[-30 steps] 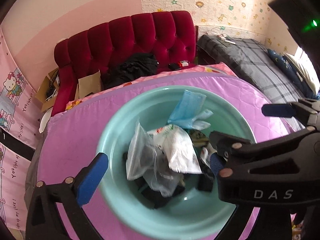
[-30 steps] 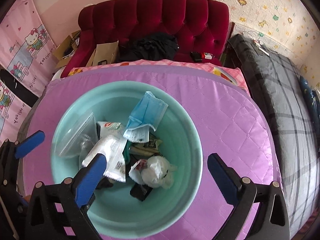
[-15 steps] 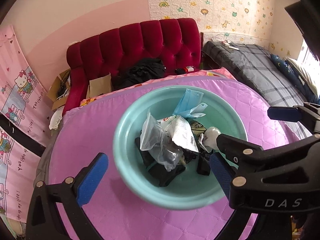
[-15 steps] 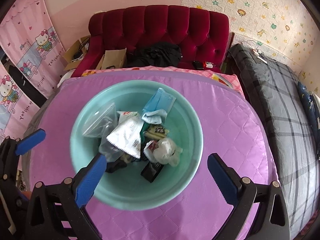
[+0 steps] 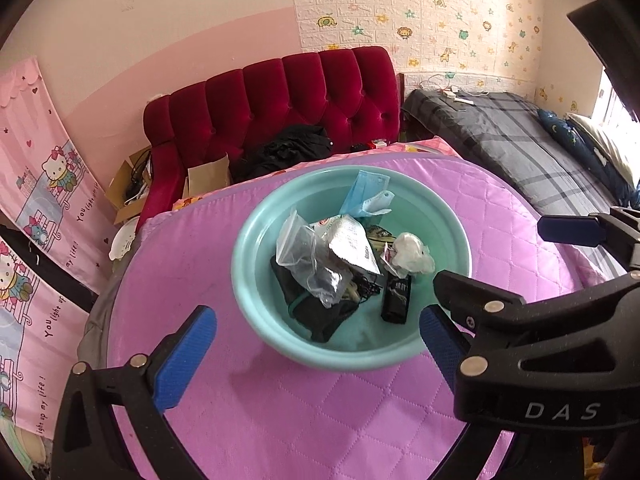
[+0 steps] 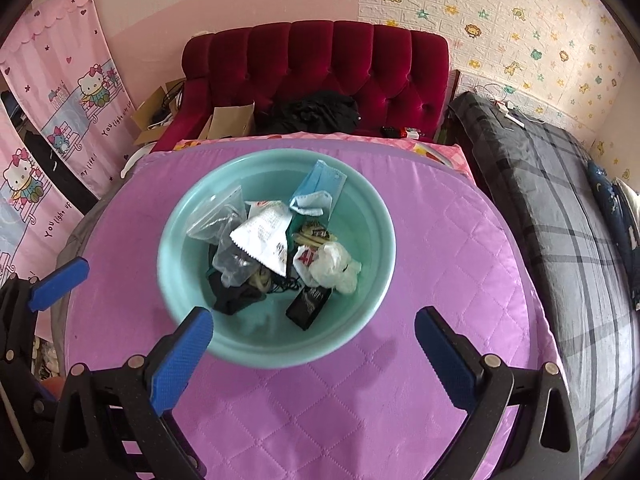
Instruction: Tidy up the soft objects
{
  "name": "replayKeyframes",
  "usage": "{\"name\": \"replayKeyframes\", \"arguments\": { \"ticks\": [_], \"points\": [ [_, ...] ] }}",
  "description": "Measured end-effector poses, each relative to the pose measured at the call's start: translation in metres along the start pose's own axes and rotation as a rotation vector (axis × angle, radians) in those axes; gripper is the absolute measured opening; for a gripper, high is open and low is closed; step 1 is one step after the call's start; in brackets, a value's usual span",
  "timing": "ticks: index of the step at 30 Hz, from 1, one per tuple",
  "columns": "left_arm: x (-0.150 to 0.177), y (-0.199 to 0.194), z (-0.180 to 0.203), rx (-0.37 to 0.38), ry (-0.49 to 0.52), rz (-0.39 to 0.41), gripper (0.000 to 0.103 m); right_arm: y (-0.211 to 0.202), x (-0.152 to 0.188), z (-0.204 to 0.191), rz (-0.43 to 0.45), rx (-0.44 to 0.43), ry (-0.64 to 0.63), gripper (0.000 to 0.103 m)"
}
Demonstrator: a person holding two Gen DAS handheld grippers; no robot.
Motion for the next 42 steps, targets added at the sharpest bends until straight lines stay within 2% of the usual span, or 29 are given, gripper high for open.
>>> {"name": "replayKeyframes", "arguments": {
  "ticks": [3,12,19,30,42],
  "points": [
    [0.009,-0.005,0.001,-0.012,-0.008,-0.017,0.103,-0.005,0.012,-0.002,0.009,-0.016,0.002,0.103],
    [0.028,-0.026,0.001,-0.032,-0.033,0.011,0.103,-0.021,0.035,-0.011,0.046,-0.027,-0.013,0.103],
    [0.05,-0.034,0.003,-0.022,-0.056,-0.004,0.103,-0.031,0.054,-0.016,0.072,-0.027,-0.033,0.103],
    [0.085,-0.034,0.007,-0.033,-0.093,-0.028,0.103,-0.027,0.084,-0.022,0.058,-0.014,-0.077,0.103],
    [0.092,-0.032,0.005,-0.02,-0.099,-0.042,0.103,-0.023,0.096,-0.025,0.054,-0.007,-0.082,0.103]
  ]
}}
Point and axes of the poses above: each gripper's, at about its wrist camera, not at the fingertips, and y roughly the way its jaws point, z to its right, x to its underside, the point moved 5 cm from there along y, roughly the way its jaws point, and after that the axes turned 11 degrees about -x, right-handed, at the moved point
